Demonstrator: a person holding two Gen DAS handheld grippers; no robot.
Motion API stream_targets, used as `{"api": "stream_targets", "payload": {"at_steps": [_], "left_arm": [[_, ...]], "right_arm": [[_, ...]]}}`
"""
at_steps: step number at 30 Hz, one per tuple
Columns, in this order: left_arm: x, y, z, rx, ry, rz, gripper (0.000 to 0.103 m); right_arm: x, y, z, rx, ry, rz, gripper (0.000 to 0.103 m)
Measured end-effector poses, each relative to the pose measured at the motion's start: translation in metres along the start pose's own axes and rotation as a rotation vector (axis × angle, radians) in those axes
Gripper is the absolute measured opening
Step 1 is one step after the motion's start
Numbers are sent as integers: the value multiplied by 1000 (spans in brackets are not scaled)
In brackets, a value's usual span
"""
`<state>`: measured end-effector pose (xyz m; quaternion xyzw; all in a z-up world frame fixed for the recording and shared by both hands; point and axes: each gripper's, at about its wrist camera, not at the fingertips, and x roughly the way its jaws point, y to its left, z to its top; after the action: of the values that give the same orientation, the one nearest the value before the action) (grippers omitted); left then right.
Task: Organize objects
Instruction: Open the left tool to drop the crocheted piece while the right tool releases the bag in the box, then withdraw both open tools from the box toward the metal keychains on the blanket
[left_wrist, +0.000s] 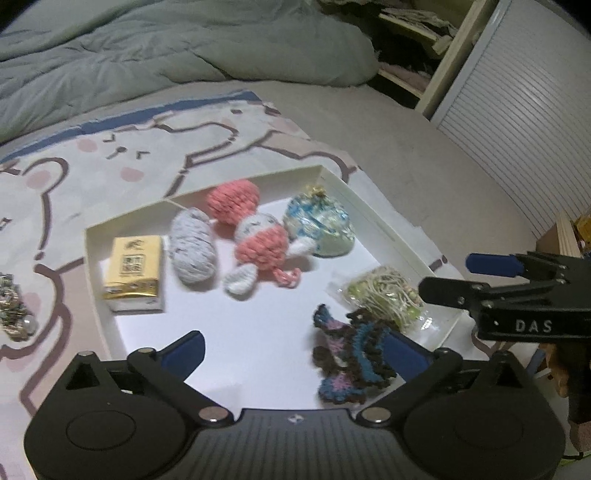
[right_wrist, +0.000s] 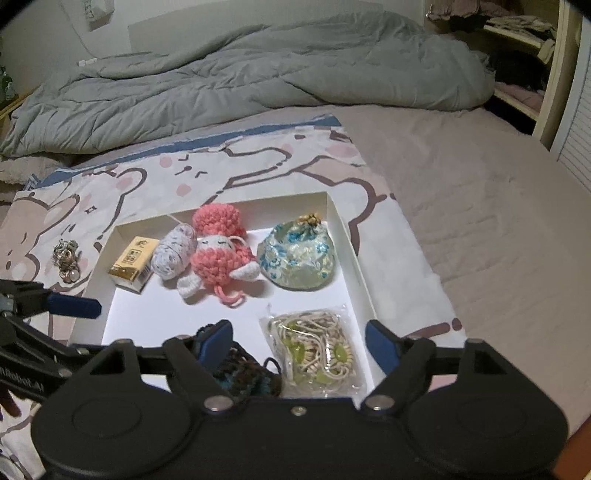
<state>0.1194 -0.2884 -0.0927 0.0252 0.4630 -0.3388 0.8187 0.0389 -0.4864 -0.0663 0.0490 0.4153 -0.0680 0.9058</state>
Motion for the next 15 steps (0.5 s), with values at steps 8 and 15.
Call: {"api": "stream_targets", "payload": {"at_steps": [8, 15], "left_arm": [[-27, 20, -2, -19, -51, 35, 103], [-49, 37, -3, -34, -93, 69, 103]], "right_arm": [[-15, 16, 4, -12, -56, -14, 103], [-18, 36, 8, -30, -67, -7, 103]]}}
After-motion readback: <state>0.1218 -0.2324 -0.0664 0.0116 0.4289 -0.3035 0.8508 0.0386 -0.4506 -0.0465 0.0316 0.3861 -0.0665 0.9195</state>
